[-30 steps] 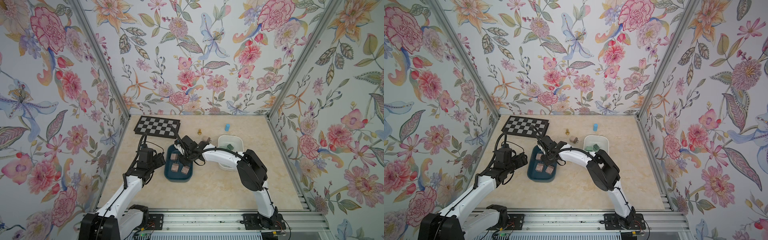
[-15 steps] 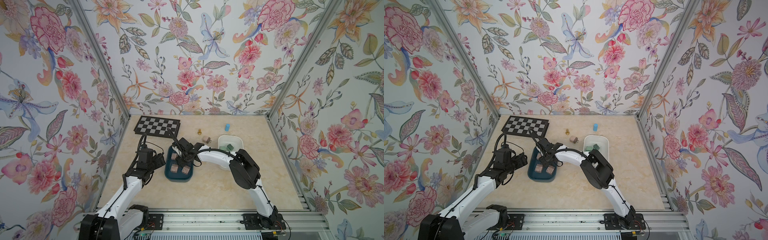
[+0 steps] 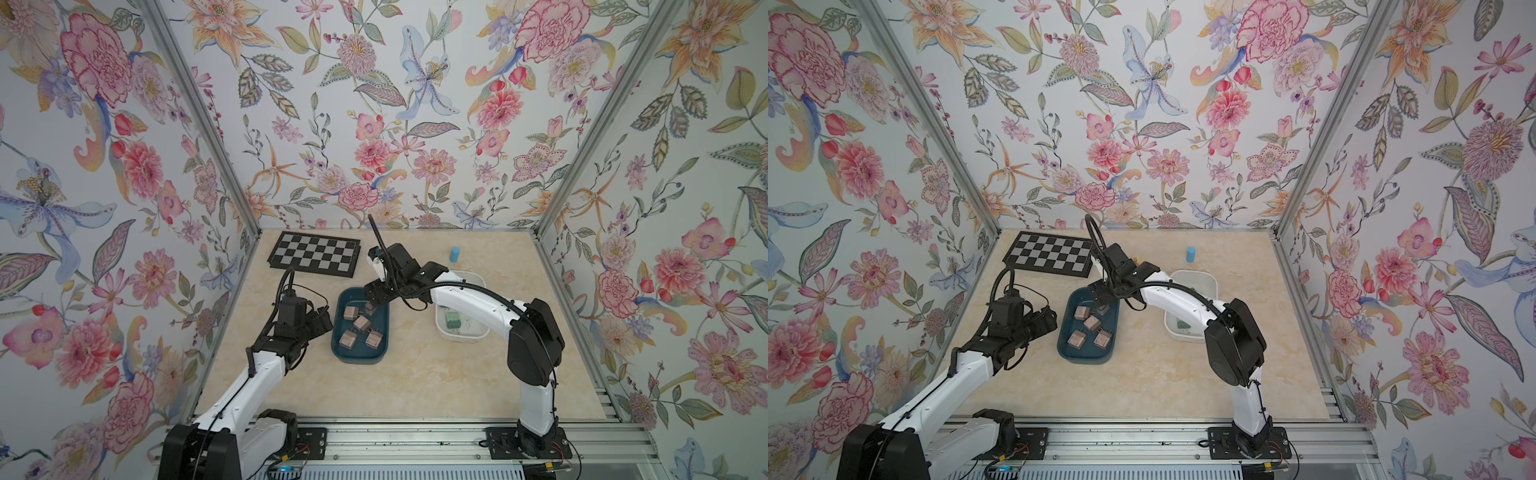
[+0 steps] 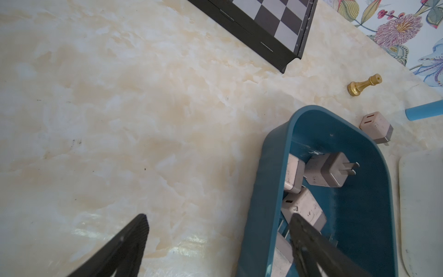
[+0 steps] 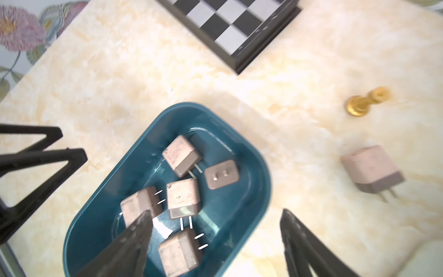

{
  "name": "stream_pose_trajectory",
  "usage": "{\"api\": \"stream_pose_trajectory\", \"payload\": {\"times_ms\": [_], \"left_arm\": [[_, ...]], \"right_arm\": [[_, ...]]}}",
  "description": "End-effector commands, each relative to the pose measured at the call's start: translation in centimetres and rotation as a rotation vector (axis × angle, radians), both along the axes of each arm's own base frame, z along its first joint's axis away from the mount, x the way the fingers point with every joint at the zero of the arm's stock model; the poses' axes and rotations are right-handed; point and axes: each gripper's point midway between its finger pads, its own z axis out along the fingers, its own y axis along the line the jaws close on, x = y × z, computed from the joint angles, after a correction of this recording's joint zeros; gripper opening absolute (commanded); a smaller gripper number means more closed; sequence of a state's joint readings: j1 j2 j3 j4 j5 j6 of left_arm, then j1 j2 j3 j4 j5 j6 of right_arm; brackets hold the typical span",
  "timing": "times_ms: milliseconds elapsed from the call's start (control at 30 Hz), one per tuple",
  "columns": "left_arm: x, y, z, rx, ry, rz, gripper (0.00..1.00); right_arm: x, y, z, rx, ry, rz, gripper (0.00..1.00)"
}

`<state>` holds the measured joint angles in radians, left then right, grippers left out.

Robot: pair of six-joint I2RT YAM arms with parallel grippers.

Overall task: Place the plugs by color into the storage box
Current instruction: Place the plug in the storage box, then pick up the plug from the center of the board.

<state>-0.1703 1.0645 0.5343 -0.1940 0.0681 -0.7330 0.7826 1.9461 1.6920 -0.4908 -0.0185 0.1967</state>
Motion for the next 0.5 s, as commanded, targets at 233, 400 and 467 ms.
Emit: {"api": "stream_pose_trajectory", "payload": {"times_ms": [233,400,467], "left_arm": [[1.1,-0.2,-0.9,0.012,0.023,-0.022,0.99],[1.4,-0.3,-0.6,0.010,0.023,-0.027,1.00],[1.4,-0.3,-0.6,0.014,0.027,-0.025,0.99]], "right_arm": [[9.8,-8.1,-6.3,-0.081,0.070,-0.211,0.86],[12.9,-8.1,-9.3,-0.104,0.071,-0.170,0.87],[14.0,-8.1,-10.1,-0.107,0.064,-0.154,0.87]]}}
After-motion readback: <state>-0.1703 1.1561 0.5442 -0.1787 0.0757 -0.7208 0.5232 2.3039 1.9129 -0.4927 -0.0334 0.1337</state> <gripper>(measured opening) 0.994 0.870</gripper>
